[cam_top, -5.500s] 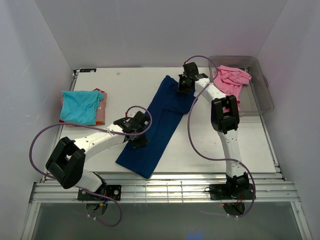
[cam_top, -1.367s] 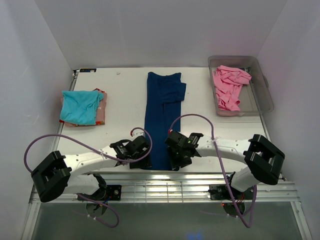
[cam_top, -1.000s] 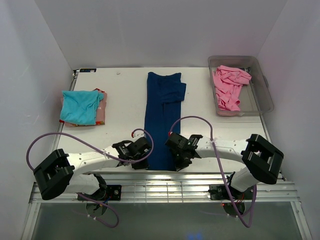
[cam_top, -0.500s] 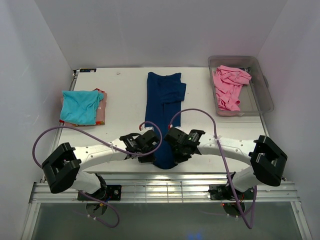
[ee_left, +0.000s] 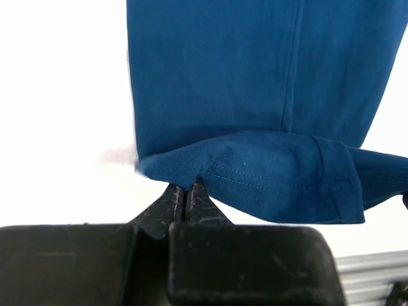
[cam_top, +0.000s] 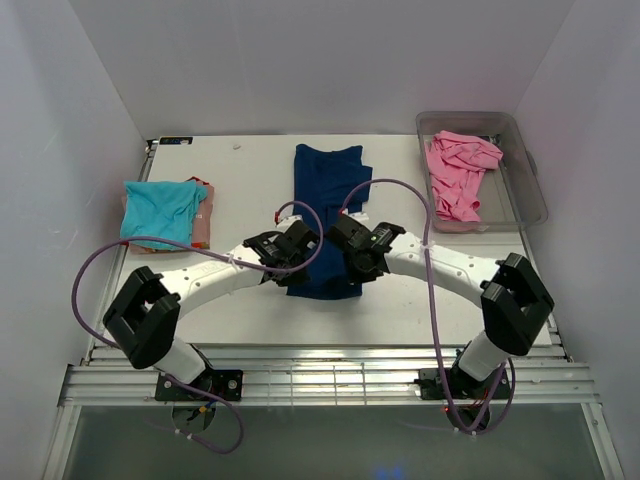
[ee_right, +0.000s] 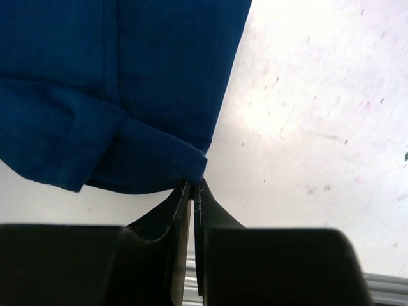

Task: Fold and stack the t-shirts
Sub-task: Fold the tshirt

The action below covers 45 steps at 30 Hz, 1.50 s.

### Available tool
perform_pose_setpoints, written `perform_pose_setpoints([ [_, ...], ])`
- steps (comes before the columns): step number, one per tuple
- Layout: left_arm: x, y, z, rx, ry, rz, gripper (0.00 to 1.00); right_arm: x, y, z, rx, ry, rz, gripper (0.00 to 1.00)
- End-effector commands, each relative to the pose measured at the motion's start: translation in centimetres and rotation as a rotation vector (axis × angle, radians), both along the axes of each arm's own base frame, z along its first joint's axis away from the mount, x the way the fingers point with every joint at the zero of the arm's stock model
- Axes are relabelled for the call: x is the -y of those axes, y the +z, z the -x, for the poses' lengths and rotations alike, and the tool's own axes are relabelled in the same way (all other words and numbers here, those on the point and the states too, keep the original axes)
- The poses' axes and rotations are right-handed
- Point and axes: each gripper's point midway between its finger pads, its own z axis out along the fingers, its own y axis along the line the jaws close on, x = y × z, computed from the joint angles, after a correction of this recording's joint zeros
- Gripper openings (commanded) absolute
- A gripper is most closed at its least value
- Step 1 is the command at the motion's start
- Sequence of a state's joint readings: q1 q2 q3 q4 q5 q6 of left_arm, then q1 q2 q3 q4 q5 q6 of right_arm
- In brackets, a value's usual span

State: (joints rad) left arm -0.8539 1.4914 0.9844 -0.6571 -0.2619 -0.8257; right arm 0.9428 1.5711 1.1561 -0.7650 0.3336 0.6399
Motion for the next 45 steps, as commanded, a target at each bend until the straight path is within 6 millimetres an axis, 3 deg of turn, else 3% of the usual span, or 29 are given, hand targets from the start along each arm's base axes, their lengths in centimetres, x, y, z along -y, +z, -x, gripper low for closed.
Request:
perform_pose_setpoints([
  [1, 2.5, 2.7, -4.0, 0.130, -0.073, 0.066, 0.00, -1.4, 1.0, -4.7, 0.108, 0.016, 0.006, 0.08],
  [3, 2.6, 2.4, -5.6, 0.139, -0.066, 0.063, 0.00, -2.3, 2.0, -6.5, 0.134, 0.032, -0.006, 0.08],
  [8, 3.7, 3.4, -9.8, 0.189, -0.087, 0.058, 0.00, -2.7, 1.5, -10.7, 0.152, 0.028, 0.027, 0.08],
  [9, 3.7, 2.8, -10.4, 0.181, -0.088, 0.042, 0.00, -2.8, 1.5, -11.3, 0.157, 0.036, 0.034, 0.08],
  [16, 2.7, 3.8, -16.5, 0.220, -0.039, 0.053, 0.00, -1.7, 0.8, -16.9, 0.162, -0.006, 0.053, 0.08],
  [21, 2.7, 5.2, -20.6, 0.265, -0.039, 0.065, 0.00, -1.2, 1.7, -20.8, 0.197, -0.030, 0.033, 0.08],
  [26, 2.2, 5.1, -23.2, 0.269, -0.018, 0.075, 0.00, -0.2, 1.2, -24.1, 0.192, -0.053, 0.018, 0.08],
  [27, 1.9, 4.2, -23.7, 0.253, -0.010, 0.073, 0.00, -0.3, 1.8, -24.9, 0.209, -0.058, 0.006, 0.08],
  [31, 2.0, 3.8, -25.8, 0.258, -0.009, 0.082, 0.00, 0.4, 0.9, -27.0, 0.197, -0.073, 0.012, 0.08],
  [38, 1.7, 2.6, -28.1, 0.255, -0.007, 0.071, 0.00, 1.5, -0.5, -28.8, 0.173, -0.101, -0.004, 0.11],
  [40, 1.3, 2.7, -28.4, 0.263, 0.008, 0.054, 0.16, 1.6, -1.0, -29.2, 0.174, -0.094, 0.003, 0.21],
  [43, -0.3, 4.2, -29.0, 0.317, 0.083, 0.004, 0.57, 1.9, 0.0, -30.0, 0.226, -0.088, 0.014, 0.36],
  [44, -0.7, 6.0, -29.1, 0.355, 0.103, 0.003, 0.62, 2.1, 0.3, -29.9, 0.236, -0.086, 0.018, 0.39],
  [45, -1.6, 6.8, -29.2, 0.383, 0.133, -0.022, 0.64, 2.0, 2.3, -30.3, 0.288, -0.090, -0.005, 0.41],
])
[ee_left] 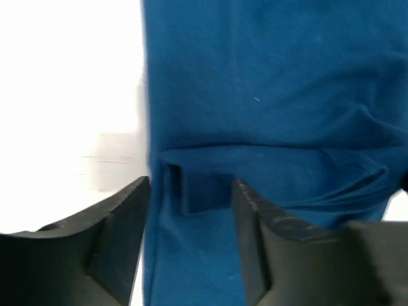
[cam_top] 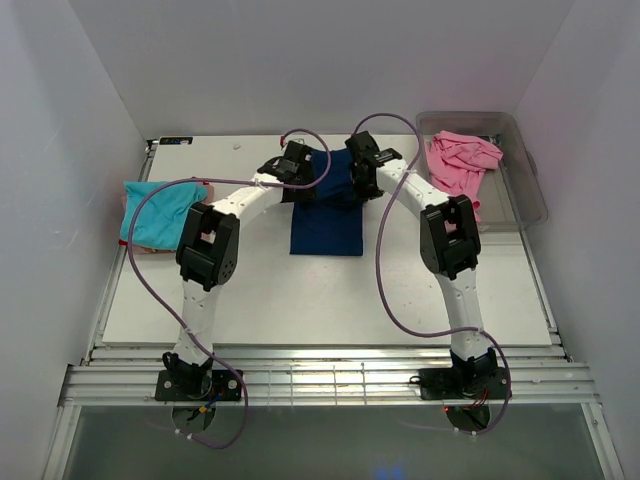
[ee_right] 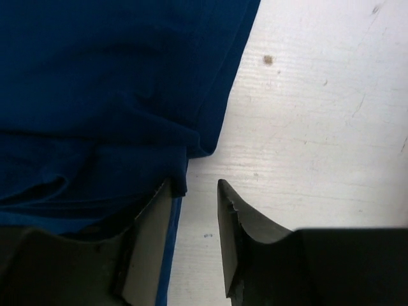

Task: Fold and stack the t-shirts
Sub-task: Fold the tshirt

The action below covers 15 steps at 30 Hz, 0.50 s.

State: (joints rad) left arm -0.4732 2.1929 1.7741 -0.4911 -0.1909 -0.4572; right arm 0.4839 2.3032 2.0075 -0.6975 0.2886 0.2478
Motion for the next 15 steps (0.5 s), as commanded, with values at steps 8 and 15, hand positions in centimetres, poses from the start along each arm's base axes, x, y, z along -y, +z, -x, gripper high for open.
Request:
perform_pose_setpoints([
  [8, -1.3, 13.2, 1.7, 0.293, 0.098, 0.090, 0.69, -0.5, 9.0, 0.5, 0.201, 0.057, -0.126, 0.50],
  [15, 5.7, 7.8, 8.4, 0.120, -0.067, 0.254, 0.00, -4.8, 5.7, 4.1, 0.027, 0.179, -0.341, 0.08],
])
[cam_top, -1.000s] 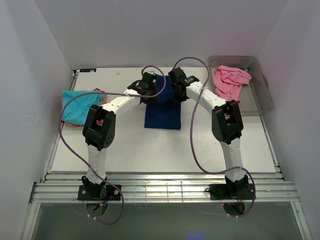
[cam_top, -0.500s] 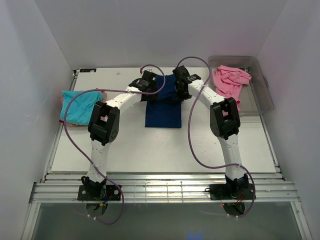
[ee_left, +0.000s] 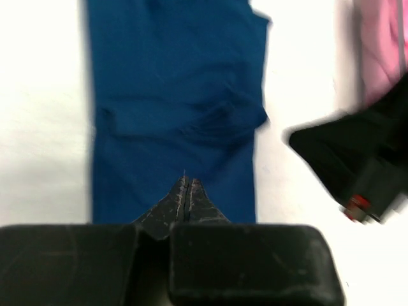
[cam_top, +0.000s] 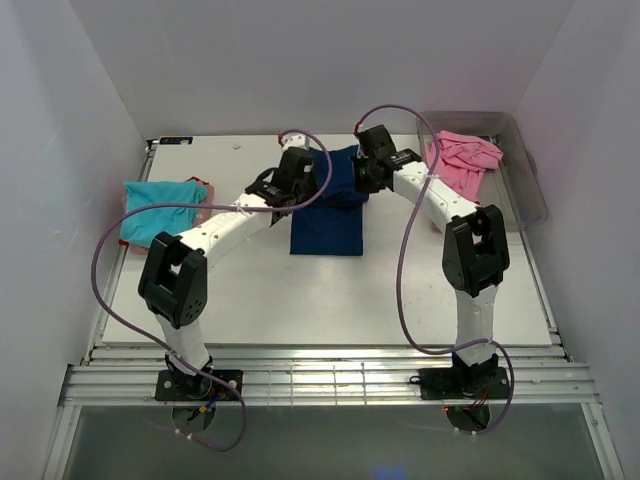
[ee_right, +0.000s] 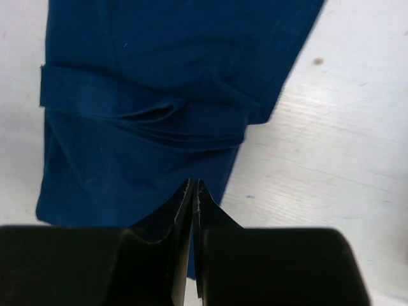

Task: Fold and stack the t-shirts
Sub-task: Fold the tshirt

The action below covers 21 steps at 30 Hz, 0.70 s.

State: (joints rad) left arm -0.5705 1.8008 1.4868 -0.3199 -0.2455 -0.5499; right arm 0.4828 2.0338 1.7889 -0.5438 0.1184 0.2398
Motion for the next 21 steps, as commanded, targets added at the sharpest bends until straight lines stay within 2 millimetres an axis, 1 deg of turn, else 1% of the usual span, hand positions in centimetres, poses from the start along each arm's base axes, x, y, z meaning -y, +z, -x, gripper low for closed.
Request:
perform_pose_setpoints([
  [1, 4.0, -4.6, 3.6, -0.134, -0.100, 0.078, 0.00, -3.5, -1.8, 2.1, -0.111, 0.115, -0.151, 0.08],
  [2, 4.9, -5.6, 4.6, -0.163, -0.120, 0.090, 0.00, -3.8, -2.3, 2.4, -0.129, 0.124, -0.164, 0.08],
  [3, 5.4, -6.2, 5.1, -0.177, -0.131, 0.092, 0.00, -4.1, -2.9, 2.5, -0.147, 0.129, -0.170, 0.08],
  [6, 6.6, -7.8, 5.9, -0.204, -0.155, 0.092, 0.00, -4.7, -3.6, 2.7, -0.174, 0.134, -0.190, 0.08],
  [7, 6.7, -8.7, 6.0, -0.219, -0.158, 0.085, 0.00, -4.8, -3.7, 2.7, -0.179, 0.134, -0.196, 0.08],
  [9, 7.1, -9.3, 6.2, -0.229, -0.167, 0.085, 0.00, -5.0, -4.0, 2.8, -0.191, 0.137, -0.203, 0.08],
  [13, 6.9, -11.2, 6.6, -0.256, -0.166, 0.068, 0.00, -5.4, -4.5, 3.1, -0.217, 0.139, -0.221, 0.08],
  [15, 6.7, -12.6, 7.2, -0.280, -0.167, 0.048, 0.00, -5.7, -4.8, 3.2, -0.225, 0.144, -0.228, 0.08],
  [17, 6.6, -13.2, 7.8, -0.293, -0.169, 0.042, 0.00, -6.0, -5.2, 3.3, -0.235, 0.143, -0.230, 0.08],
  [18, 6.2, -13.9, 8.4, -0.309, -0.167, 0.036, 0.00, -6.0, -5.4, 3.4, -0.238, 0.144, -0.229, 0.08],
  [20, 6.3, -14.1, 9.3, -0.316, -0.172, 0.039, 0.00, -6.2, -6.1, 3.4, -0.250, 0.145, -0.228, 0.08],
  [21, 6.3, -13.7, 9.6, -0.308, -0.172, 0.049, 0.00, -6.3, -6.2, 3.5, -0.255, 0.147, -0.229, 0.08],
])
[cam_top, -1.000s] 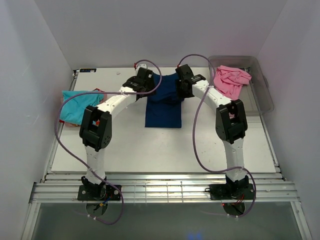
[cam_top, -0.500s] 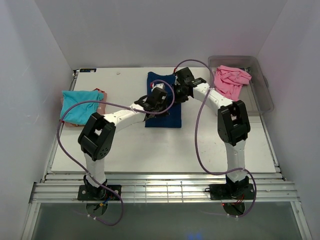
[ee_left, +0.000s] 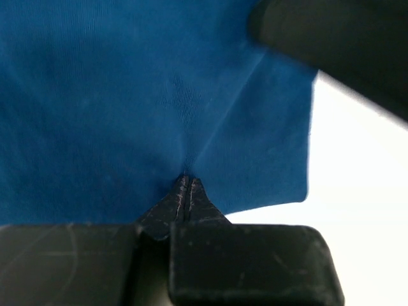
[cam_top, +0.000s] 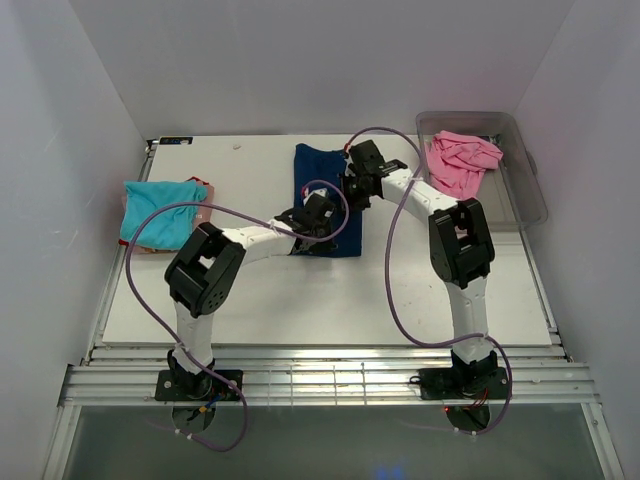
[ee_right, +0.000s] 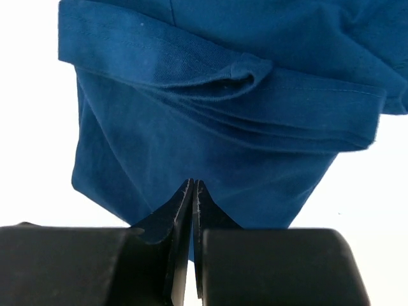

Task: Fold and stack the t-shirts
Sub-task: Fold the tshirt

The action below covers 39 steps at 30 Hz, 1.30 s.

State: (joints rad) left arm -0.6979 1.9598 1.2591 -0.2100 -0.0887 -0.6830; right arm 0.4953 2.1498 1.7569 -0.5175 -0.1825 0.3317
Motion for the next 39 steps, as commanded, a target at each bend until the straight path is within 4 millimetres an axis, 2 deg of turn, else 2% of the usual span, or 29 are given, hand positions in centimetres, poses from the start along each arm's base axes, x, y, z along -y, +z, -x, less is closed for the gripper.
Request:
perform_pose_setpoints([
  [1, 0.4, 0.6, 2.2, -0.005, -0.011, 0.036, 0.00, -1.3, -0.6, 0.0, -0.013, 0.018, -0.030, 0.08],
  [8, 0.6, 0.0, 5.2, -0.032, -0.044, 0.046, 0.00, -1.7, -2.8, 0.7, -0.044, 0.021, -0.017, 0.08],
  [16, 1.5, -0.6, 8.9, -0.071, -0.100, 0.052, 0.00, -1.9, -3.6, 0.7, -0.051, 0.009, -0.015, 0.08],
  [20, 1.9, -0.8, 11.4, -0.089, -0.139, 0.053, 0.00, -1.8, -3.4, 0.2, -0.029, -0.002, -0.001, 0.08],
  [25, 1.4, -2.0, 14.6, -0.126, -0.177, 0.033, 0.00, -1.9, -2.4, -1.4, 0.012, -0.014, 0.022, 0.08],
  [26, 1.6, -2.2, 15.2, -0.129, -0.192, 0.029, 0.00, -1.7, -2.6, -1.5, 0.007, -0.016, 0.030, 0.08],
  [31, 1.6, -2.4, 17.1, -0.131, -0.235, 0.013, 0.00, -1.9, -1.8, -2.9, 0.055, -0.034, 0.041, 0.08],
  [34, 2.0, -1.9, 17.6, -0.115, -0.253, 0.018, 0.00, -2.2, -0.7, -3.9, 0.084, -0.040, 0.027, 0.08],
  [35, 2.0, -1.4, 17.1, -0.093, -0.239, 0.013, 0.00, -2.4, -0.5, -4.1, 0.090, -0.041, 0.023, 0.08],
  [37, 2.0, 0.5, 15.9, -0.027, -0.211, 0.017, 0.00, -2.6, 0.2, -4.7, 0.112, -0.044, 0.017, 0.08],
  [39, 1.5, 2.7, 13.4, 0.080, -0.143, -0.018, 0.00, -2.6, 0.4, -5.0, 0.119, -0.052, 0.021, 0.08],
])
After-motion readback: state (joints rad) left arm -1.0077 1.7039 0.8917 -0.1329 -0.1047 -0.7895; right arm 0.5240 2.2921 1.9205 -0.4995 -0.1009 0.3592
